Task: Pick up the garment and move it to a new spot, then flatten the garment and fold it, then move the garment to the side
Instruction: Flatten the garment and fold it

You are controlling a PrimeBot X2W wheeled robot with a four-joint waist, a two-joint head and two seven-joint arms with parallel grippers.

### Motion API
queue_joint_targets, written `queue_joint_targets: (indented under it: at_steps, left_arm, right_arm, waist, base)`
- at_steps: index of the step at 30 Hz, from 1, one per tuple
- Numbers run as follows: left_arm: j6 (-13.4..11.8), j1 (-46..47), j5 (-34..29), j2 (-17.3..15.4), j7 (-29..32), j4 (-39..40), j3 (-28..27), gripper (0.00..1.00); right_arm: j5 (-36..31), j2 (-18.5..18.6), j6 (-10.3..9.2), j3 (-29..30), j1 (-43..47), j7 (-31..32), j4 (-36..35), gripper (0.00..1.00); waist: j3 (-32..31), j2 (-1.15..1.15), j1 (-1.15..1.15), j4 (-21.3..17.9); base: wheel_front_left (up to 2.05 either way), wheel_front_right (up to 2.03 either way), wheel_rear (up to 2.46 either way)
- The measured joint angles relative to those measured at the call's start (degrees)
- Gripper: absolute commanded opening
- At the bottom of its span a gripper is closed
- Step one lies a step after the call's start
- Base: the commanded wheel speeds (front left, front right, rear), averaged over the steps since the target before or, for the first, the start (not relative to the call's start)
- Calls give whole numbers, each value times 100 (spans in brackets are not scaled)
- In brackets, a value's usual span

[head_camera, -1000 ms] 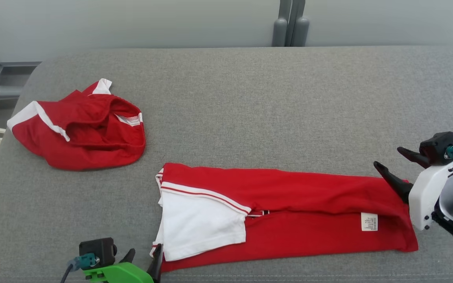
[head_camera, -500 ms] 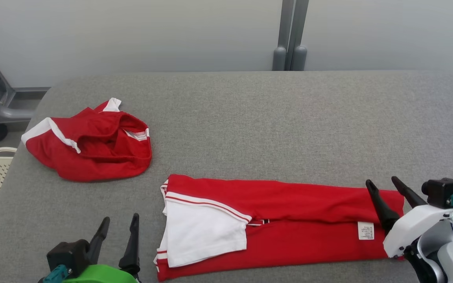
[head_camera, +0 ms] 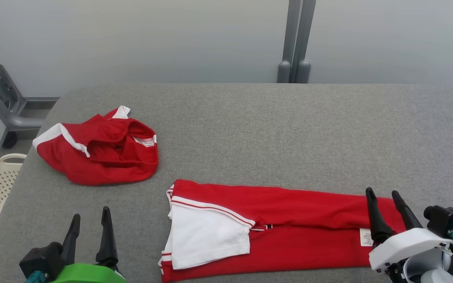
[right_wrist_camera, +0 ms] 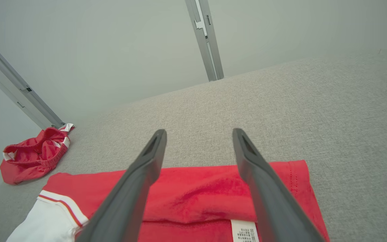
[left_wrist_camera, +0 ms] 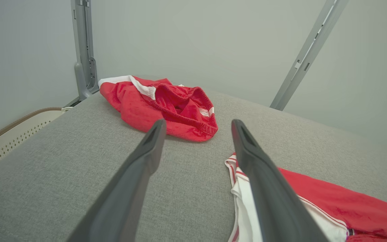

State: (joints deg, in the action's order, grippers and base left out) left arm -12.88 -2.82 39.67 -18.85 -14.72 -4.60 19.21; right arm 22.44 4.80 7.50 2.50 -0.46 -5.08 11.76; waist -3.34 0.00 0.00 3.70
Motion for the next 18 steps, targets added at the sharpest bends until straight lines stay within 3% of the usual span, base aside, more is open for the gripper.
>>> queue_joint_targets:
  at_steps: [18]
  left_arm:
    - [181, 80, 4, -18, 77, -558, 36, 100]
  right_arm:
    - [-547, -187, 0, 20, 233, 151, -37, 100]
  waist:
    - [0, 0, 0, -57]
  base:
    - [0, 0, 0]
